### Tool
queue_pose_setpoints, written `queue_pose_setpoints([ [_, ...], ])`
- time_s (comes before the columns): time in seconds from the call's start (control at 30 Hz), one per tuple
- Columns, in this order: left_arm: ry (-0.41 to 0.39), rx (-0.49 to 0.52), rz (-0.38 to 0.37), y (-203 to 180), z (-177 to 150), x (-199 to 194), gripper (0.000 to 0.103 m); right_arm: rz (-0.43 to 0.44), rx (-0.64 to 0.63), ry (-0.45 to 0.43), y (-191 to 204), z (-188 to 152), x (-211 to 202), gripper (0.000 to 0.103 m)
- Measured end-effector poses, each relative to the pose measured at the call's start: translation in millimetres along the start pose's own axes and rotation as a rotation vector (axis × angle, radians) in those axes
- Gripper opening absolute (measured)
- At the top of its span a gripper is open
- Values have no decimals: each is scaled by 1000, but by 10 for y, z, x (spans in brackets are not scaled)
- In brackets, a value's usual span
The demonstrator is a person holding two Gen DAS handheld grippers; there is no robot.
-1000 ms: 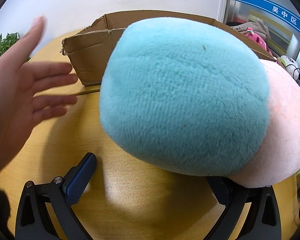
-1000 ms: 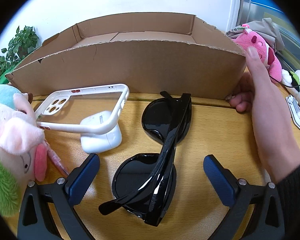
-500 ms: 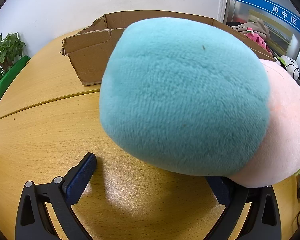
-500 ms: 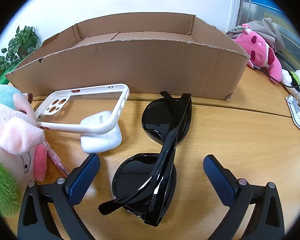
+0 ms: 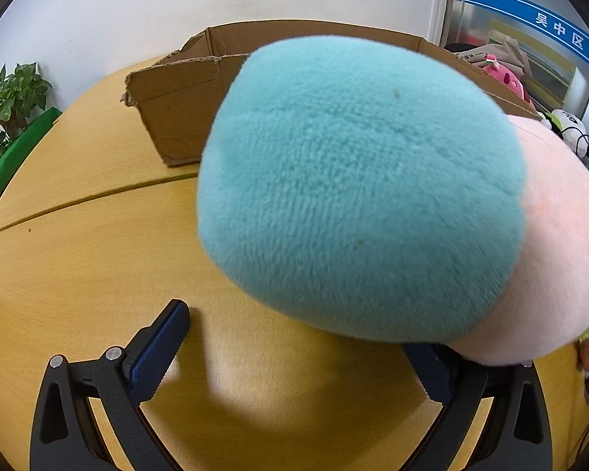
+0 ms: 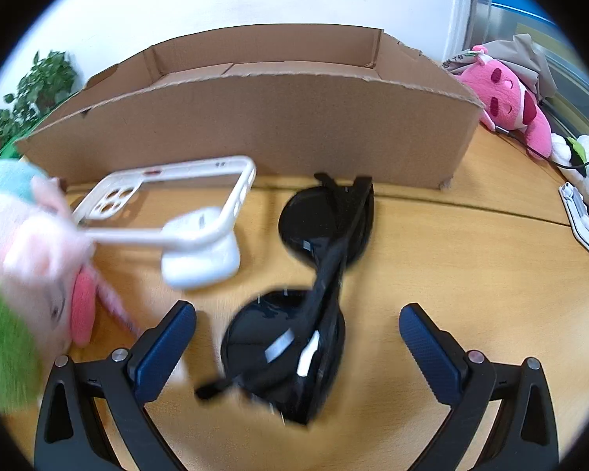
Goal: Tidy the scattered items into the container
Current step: 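Close the left tool around the teal-and-pink pig plush and lift it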
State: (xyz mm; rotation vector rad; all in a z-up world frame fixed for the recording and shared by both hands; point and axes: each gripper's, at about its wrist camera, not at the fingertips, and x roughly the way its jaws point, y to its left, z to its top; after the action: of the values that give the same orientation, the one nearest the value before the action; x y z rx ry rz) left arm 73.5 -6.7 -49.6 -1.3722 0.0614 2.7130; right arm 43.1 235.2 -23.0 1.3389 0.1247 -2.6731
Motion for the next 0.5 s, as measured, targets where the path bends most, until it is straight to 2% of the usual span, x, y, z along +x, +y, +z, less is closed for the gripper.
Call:
queue_pose_setpoints([
  [0.17,12,-62,16,136,-182,-238,103,23,-33,-2,-140,-340,-231,103],
  [0.33,-131,-130,18,268,-119,-819,103,12,-18,-2,-195,-458,-326,103],
  [0.43,-169,-161,-35,360,-17,-1053,103,20,-29,-3,-178,-434,-306,103],
  [0.5,-158,-198,-89,390,95,-1044,103,28,-40,-3,-176,-412,-285,103],
])
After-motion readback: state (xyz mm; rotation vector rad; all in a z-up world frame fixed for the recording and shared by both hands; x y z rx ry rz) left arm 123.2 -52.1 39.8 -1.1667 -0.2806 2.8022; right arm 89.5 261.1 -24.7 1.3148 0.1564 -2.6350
